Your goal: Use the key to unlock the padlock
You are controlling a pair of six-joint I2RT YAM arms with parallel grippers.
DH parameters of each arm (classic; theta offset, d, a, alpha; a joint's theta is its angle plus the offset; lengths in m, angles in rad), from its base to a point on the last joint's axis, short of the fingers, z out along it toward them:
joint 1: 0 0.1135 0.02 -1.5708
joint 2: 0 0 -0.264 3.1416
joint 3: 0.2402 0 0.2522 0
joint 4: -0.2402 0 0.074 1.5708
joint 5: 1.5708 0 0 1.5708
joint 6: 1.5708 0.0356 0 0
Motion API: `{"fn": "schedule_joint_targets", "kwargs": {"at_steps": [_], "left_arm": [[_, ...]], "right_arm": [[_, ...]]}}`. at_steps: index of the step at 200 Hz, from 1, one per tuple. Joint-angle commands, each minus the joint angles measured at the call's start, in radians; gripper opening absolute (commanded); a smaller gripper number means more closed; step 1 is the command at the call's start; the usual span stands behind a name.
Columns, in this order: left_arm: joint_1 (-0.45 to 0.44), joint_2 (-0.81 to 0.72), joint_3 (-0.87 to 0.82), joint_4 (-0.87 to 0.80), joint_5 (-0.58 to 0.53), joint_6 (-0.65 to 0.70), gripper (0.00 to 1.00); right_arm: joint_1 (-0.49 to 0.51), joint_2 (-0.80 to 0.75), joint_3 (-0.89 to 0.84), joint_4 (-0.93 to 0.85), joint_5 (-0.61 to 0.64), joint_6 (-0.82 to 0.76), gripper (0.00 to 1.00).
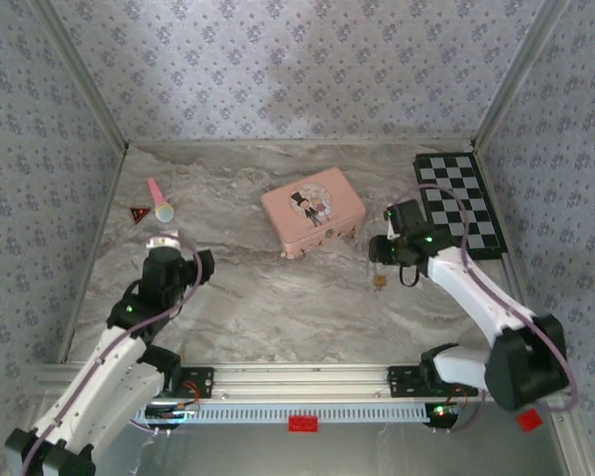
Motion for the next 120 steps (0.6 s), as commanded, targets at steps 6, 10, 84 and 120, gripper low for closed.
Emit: {"fn": "schedule_joint_targets", "kwargs": {"at_steps": [6, 10, 84, 120], "left_arm": [[0.007, 0.088, 0.1, 0.038, -0.079, 0.041, 0.83], [0.007, 0.095, 0.11, 0.045, -0.089, 0.047, 0.86], [0.007, 0.087, 0.09, 0.286, -0.252, 0.192, 1.0], [0.026, 0.251, -0.072, 0.632, -0.322, 0.412, 1.0]], "right_arm": [[0.012, -0.155, 0.044, -0.06, 0.058, -0.049, 0.49], [0.012, -0.176, 0.042, -0.05, 0.066, -0.053, 0.5], [-0.004, -0.407, -0.04, 0.165, 0.18, -0.215, 0.99], [-0.018, -0.393, -0.215, 0.402, 0.269, -0.316, 0.99]]}}
